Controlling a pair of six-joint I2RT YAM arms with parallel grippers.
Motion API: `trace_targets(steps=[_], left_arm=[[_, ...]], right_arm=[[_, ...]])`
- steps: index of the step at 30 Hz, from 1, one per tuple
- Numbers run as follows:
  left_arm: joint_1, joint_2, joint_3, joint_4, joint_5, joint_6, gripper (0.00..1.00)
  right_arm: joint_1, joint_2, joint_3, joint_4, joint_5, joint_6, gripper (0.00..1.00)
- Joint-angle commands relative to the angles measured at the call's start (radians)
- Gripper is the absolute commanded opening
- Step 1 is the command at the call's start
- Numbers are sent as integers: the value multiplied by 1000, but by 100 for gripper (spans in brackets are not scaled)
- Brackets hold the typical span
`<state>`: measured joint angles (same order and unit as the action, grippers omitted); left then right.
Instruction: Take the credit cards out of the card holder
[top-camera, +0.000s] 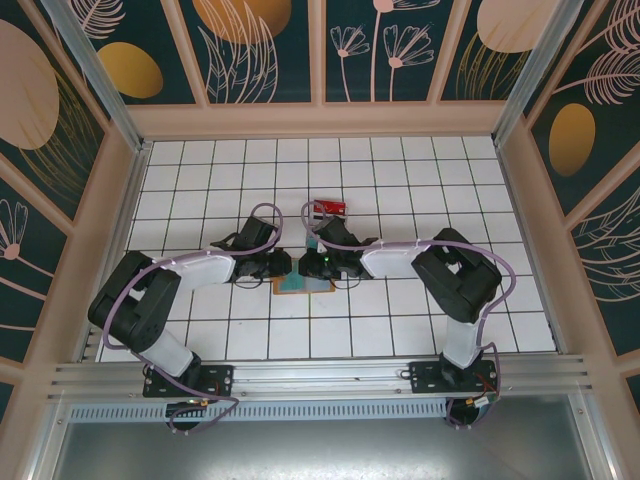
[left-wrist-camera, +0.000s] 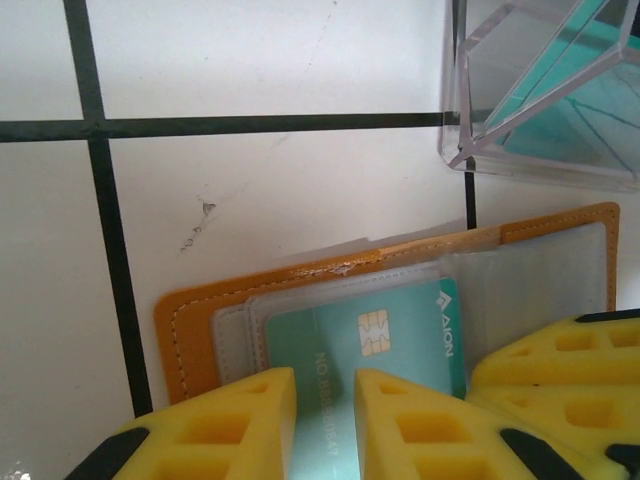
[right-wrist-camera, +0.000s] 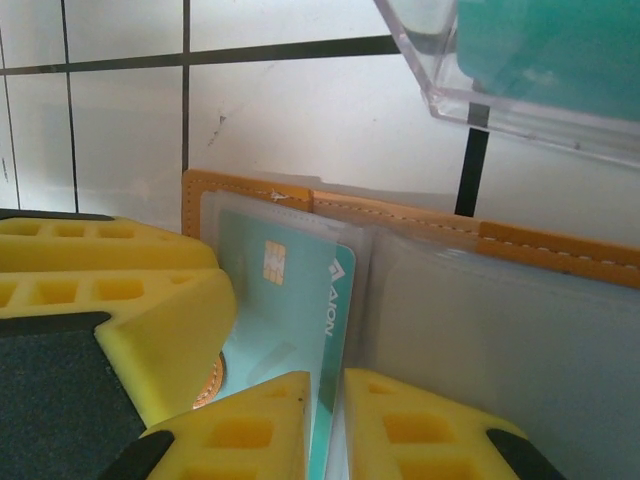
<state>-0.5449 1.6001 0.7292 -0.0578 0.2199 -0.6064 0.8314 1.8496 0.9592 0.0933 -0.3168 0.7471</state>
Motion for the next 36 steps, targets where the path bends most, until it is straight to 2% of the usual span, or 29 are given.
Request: trace_targets(steps=[1, 5, 7, 9, 10, 17, 29, 30, 33, 36], left_arm=[[1, 24, -5, -22, 24, -3, 25], [1, 20, -5, -27, 23, -1, 25], [0, 21, -5, -29, 21, -3, 25], [1, 17, -5, -34, 12, -3, 24], [0, 15, -5, -38, 4, -3, 23], [1, 16, -1, -75, -65, -7, 16], [1, 9, -2, -68, -43, -9, 16], [1, 6, -2, -66, -37, -7, 16], [1, -13, -2, -56, -18, -11, 18], [1, -29, -7, -40, 13, -10, 21]], right_arm=[[4, 21, 20, -12, -25, 17, 17], [3, 31, 24, -5, -37, 18, 13], [3, 34, 25, -4, -41, 18, 9], [3, 33, 24, -7, -42, 18, 0], [3, 31, 22, -8, -41, 18, 0], [-13, -22, -34, -1, -15, 29, 0], [-24, -62, -74, 24, -21, 32, 0], [-21, -60, -70, 29, -24, 31, 1], [-11, -56, -52, 37, -25, 32, 13], [-5, -41, -33, 36, -28, 33, 15]])
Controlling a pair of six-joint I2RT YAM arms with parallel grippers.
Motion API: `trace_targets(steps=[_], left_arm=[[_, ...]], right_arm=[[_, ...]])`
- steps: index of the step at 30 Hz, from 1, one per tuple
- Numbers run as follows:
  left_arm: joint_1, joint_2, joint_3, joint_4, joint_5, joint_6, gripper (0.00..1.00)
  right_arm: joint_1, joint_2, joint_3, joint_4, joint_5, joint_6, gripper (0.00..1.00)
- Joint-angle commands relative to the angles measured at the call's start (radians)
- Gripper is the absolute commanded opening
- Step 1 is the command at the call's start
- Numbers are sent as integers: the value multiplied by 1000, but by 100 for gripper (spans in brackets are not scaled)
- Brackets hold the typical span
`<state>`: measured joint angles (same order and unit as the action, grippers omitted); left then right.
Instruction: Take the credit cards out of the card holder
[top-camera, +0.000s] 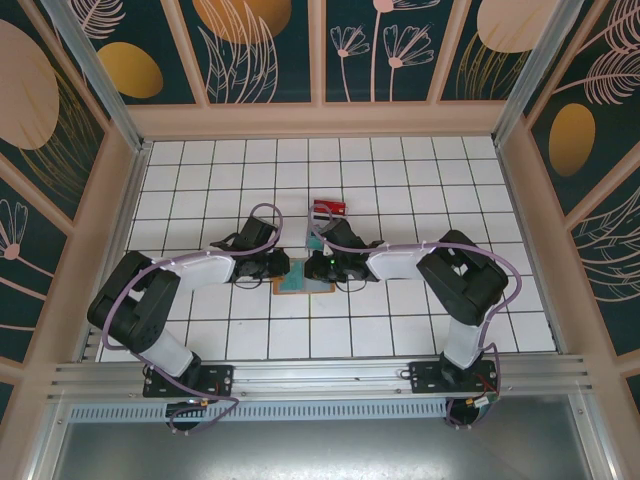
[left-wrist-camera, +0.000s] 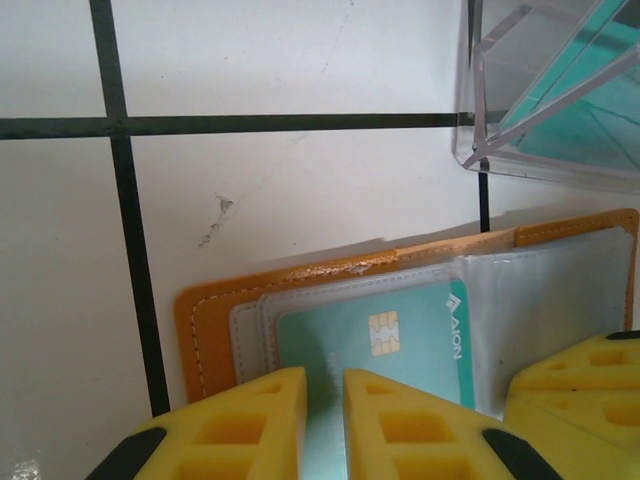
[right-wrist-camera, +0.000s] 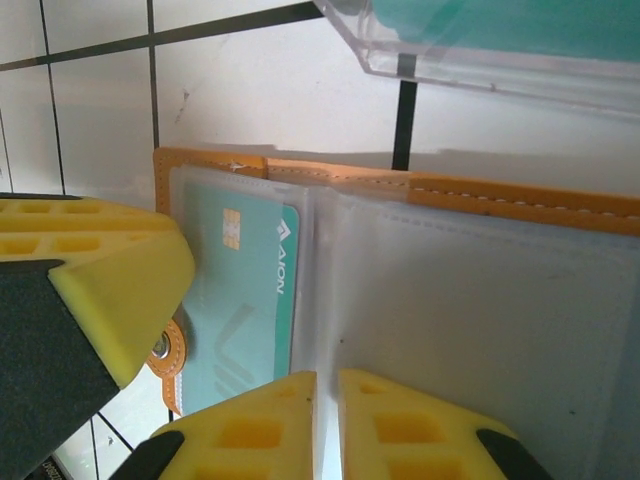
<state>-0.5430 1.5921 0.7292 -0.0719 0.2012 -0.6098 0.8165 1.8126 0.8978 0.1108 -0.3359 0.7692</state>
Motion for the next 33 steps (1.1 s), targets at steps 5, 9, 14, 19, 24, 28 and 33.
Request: trace_targets(steps=[5, 9, 14, 19, 24, 28, 33], left_arm=[[0, -9, -11, -11, 58, -10, 22], [-1, -7, -19, 7, 79, -15, 22], [0, -18, -11, -16, 50, -10, 23], [0, -69, -5, -62, -35, -14, 24], [0, -72, -7, -86, -81, -21, 24], [-1, -42, -7, -70, -41, -19, 23], [-1, -23, -7, -53, -14, -16, 23]], right_arm=[[13, 20, 38, 17, -9, 17, 17], [13, 26, 38, 22, -12, 18, 17], [13, 31, 38, 17, -9, 19, 18], [13, 36, 44, 15, -11, 17, 18], [15, 36, 44, 16, -11, 17, 18], [15, 37, 44, 15, -9, 17, 18], [16, 38, 45, 12, -9, 16, 19]])
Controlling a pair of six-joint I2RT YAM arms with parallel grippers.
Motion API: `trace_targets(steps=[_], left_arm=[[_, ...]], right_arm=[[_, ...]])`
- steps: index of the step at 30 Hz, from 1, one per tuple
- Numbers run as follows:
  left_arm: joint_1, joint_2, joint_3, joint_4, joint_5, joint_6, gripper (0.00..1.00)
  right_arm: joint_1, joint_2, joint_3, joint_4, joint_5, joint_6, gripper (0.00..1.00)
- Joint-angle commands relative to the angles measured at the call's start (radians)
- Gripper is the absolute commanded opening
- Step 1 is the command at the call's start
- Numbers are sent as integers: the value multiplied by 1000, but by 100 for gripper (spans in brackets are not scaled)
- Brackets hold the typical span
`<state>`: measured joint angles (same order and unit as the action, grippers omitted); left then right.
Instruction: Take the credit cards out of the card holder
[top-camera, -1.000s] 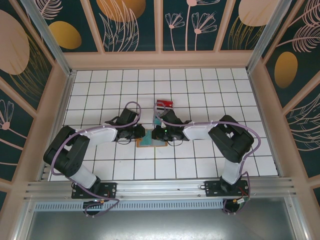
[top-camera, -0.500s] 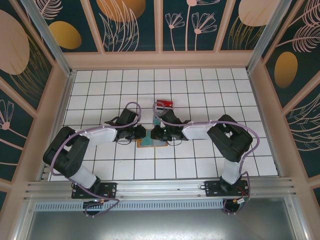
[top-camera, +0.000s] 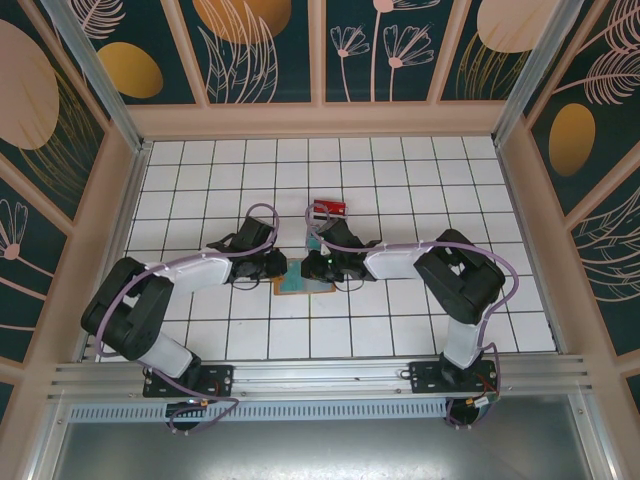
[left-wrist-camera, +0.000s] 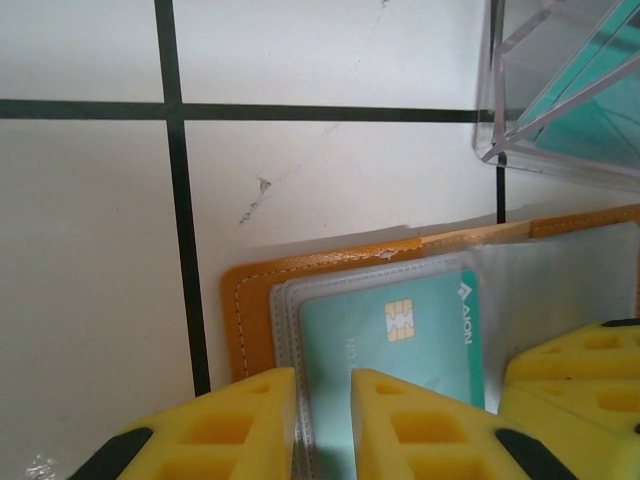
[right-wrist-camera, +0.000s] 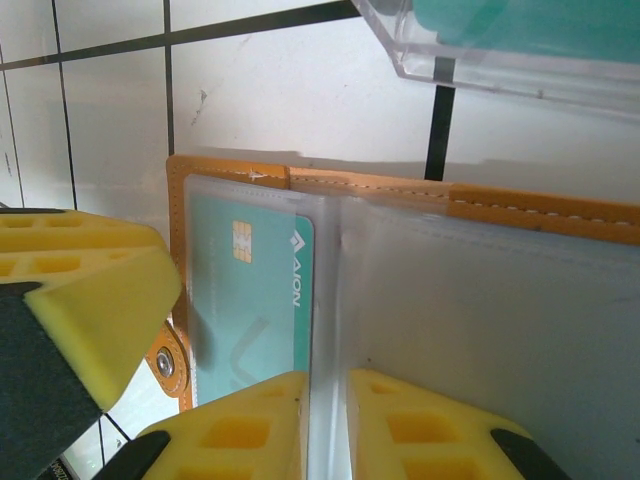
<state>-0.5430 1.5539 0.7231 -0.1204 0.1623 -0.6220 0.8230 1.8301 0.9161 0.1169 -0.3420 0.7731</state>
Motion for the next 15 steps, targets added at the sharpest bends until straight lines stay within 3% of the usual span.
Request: trace_targets(steps=[1, 15], left_arm=[[0, 19, -2, -1, 29, -4, 23], [0, 51, -8, 28, 65, 2, 23]], right_arm=[[9, 21, 28, 6, -3, 12, 19], [9, 52, 43, 13, -24, 6, 19]])
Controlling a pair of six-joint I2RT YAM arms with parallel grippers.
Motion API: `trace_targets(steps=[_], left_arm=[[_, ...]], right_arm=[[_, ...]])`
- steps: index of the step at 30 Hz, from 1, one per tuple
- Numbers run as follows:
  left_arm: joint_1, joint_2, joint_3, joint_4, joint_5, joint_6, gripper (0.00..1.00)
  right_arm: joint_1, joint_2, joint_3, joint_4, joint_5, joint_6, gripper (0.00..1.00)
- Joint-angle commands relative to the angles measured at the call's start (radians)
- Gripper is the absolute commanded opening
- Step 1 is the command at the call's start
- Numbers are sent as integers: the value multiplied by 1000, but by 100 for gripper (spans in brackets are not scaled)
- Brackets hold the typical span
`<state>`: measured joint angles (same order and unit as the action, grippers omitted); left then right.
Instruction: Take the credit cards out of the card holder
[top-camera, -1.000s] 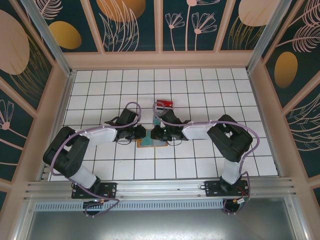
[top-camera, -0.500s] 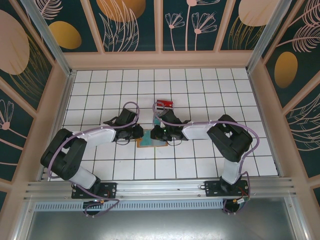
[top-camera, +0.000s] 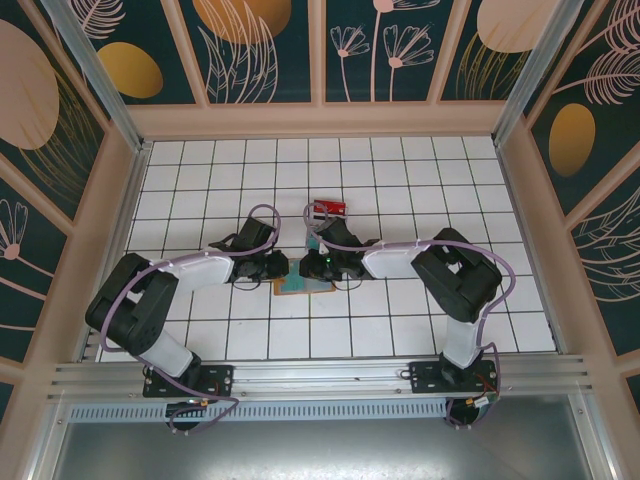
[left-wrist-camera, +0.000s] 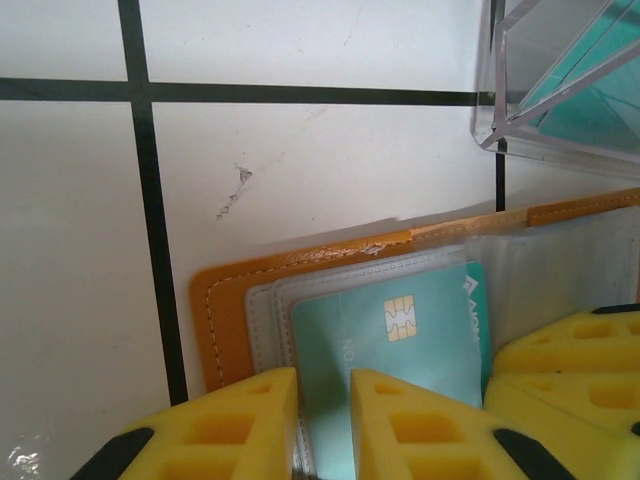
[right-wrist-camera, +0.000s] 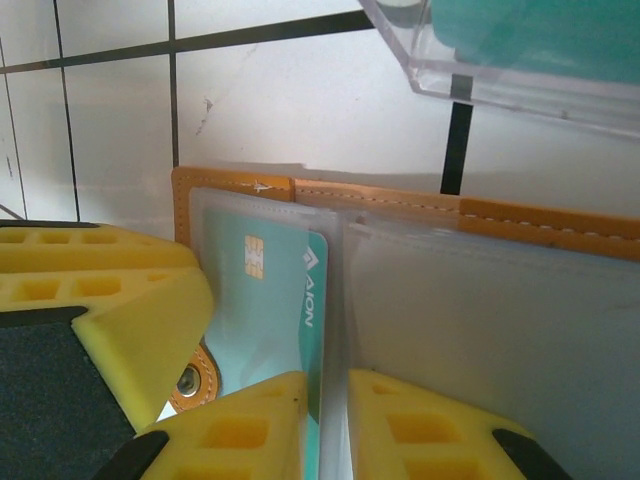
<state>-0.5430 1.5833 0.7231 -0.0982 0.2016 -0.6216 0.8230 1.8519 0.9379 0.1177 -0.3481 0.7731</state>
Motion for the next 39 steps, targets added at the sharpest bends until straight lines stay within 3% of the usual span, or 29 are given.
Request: trace_targets(steps=[1, 3, 10, 29, 32, 34, 36, 39], left_arm=[[0, 22, -7, 5, 26, 2, 23], [0, 21, -7, 5, 26, 2, 23], [-1, 20, -5, -1, 20, 2, 23], [-1, 24, -2, -20, -7, 5, 20], [-1, 24, -1, -19, -5, 5, 20], [-1, 25, -2, -18, -1, 5, 20], [0, 25, -2, -19, 0, 5, 20], [0, 22, -3, -19, -2, 6, 20]], right_arm=[[9, 32, 22, 14, -20, 7, 19], [9, 32, 22, 14, -22, 7, 19], [8, 24, 16, 18, -25, 4, 0], [-30, -63, -75, 29, 4, 9, 0], [-28, -40, -67, 55, -13, 15, 18], [-28, -23, -61, 73, -24, 24, 21], [-28, -7, -56, 85, -35, 29, 19], [-28, -3, -57, 82, -31, 31, 8]])
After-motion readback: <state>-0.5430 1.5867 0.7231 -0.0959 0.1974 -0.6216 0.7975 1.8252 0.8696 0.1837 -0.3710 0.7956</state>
